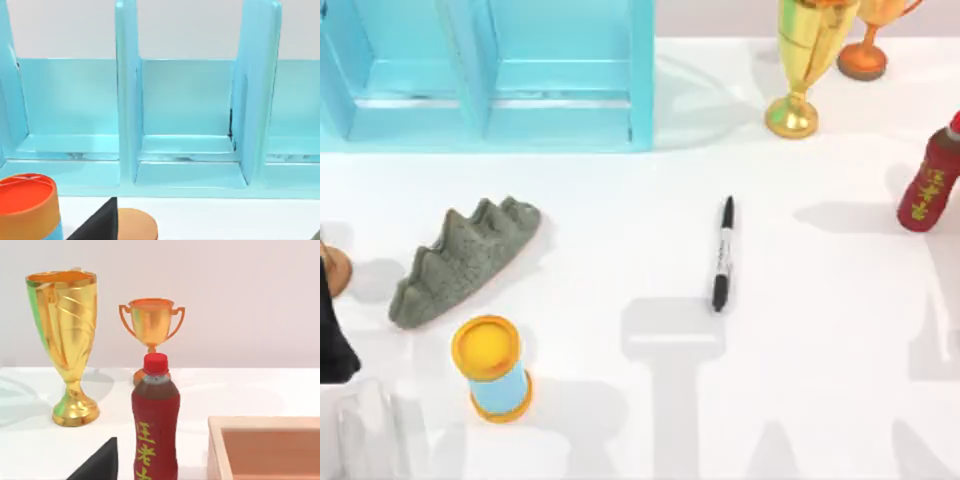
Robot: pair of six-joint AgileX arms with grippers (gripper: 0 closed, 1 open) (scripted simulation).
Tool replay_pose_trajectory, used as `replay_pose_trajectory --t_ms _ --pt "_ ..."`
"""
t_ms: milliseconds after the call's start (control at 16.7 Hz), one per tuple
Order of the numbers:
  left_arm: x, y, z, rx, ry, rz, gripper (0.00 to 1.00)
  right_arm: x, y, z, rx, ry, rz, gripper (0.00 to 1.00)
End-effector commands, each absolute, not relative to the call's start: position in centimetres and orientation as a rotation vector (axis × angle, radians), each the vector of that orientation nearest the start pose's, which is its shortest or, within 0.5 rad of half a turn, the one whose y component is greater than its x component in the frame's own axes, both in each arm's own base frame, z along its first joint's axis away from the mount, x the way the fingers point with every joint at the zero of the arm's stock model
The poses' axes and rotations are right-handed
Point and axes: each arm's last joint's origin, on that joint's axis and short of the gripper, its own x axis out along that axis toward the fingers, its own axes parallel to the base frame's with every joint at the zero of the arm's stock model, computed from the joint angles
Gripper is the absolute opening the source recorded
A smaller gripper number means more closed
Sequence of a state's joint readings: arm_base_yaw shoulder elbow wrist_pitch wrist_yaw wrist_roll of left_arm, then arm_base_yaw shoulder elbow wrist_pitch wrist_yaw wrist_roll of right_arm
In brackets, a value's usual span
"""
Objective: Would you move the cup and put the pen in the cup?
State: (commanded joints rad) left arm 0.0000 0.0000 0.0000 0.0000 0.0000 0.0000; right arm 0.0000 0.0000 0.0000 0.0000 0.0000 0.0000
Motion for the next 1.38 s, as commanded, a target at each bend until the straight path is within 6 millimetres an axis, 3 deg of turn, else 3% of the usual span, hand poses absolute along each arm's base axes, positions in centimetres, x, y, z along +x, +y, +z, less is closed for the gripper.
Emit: replay_pose_trajectory --t_ms 300,600,780,960,1140,1380 --pt "10.6 -0.1 16.0 0.0 0.0 0.0 1.0 10.6 -0.3 17.1 -0.019 0.057 -0.021 1.0" --pt "10.6 -0.1 16.0 0.0 0.0 0.0 1.0 12.0 -1.4 22.3 -0.089 0.317 -0.09 1.0" --pt "10.6 -0.1 16.0 0.0 0.0 0.0 1.0 15.0 -2.7 25.7 -0.122 0.566 -0.125 1.0" --pt "10.6 -0.1 16.0 0.0 0.0 0.0 1.0 18.9 -4.9 27.7 -0.131 0.834 -0.138 1.0" --pt "10.6 -0.1 16.0 0.0 0.0 0.0 1.0 22.9 -7.7 28.6 -0.116 1.078 -0.127 1.0" --pt "10.6 -0.1 16.0 0.0 0.0 0.0 1.0 27.7 -11.9 28.0 -0.068 1.346 -0.081 1.0"
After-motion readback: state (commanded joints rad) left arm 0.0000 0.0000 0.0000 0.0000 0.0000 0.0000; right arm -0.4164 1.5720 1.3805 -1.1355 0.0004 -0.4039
